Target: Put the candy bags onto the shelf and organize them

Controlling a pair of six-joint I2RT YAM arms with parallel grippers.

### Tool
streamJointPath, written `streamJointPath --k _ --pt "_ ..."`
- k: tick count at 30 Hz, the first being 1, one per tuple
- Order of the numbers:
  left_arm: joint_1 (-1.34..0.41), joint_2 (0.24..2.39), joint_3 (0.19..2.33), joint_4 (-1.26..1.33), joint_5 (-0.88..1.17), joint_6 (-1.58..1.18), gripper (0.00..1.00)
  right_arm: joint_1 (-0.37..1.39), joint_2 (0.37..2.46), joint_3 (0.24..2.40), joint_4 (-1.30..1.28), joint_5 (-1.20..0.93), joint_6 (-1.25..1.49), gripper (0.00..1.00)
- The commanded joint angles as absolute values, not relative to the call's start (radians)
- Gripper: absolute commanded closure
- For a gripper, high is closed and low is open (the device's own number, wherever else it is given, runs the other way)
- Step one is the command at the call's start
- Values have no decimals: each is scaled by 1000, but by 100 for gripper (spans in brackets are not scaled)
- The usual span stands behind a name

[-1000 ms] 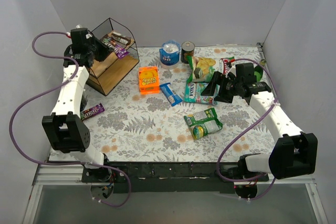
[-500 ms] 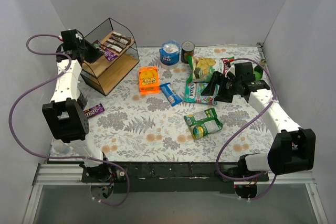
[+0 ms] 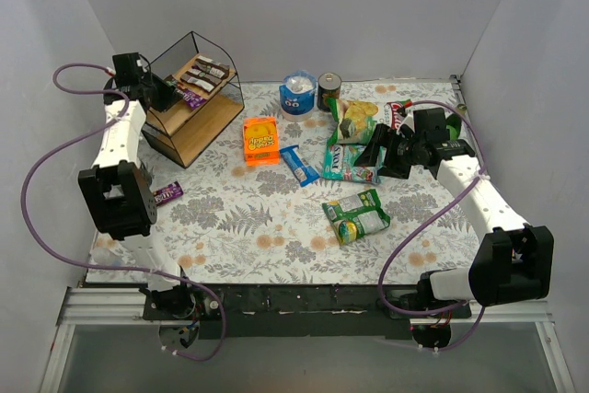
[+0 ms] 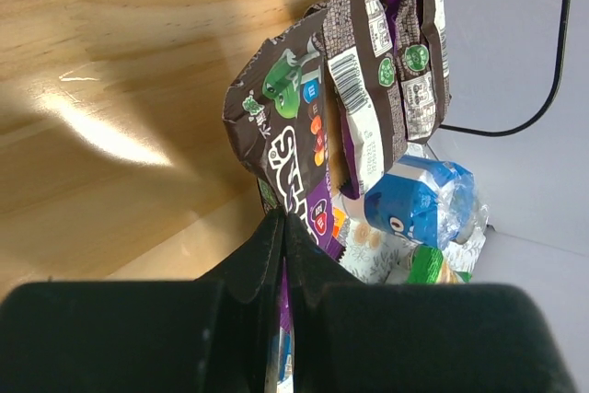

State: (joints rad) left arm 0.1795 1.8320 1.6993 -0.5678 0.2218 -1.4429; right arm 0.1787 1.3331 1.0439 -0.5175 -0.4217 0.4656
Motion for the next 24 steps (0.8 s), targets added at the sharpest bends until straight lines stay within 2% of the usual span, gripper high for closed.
streamJointPath --k 1,18,20,24 --pt "179 1848 1750 -546 198 -1463 100 173 1324 1078 -503 -433 456 10" --pt "179 1957 1853 -557 176 -1483 99 160 1325 1072 -500 -431 454 10" --pt "179 1953 1850 -557 176 -1485 94 156 1327 1071 -500 -431 456 10" --pt "178 1942 1838 -555 164 -1489 71 155 1330 1071 -497 -436 457 10"
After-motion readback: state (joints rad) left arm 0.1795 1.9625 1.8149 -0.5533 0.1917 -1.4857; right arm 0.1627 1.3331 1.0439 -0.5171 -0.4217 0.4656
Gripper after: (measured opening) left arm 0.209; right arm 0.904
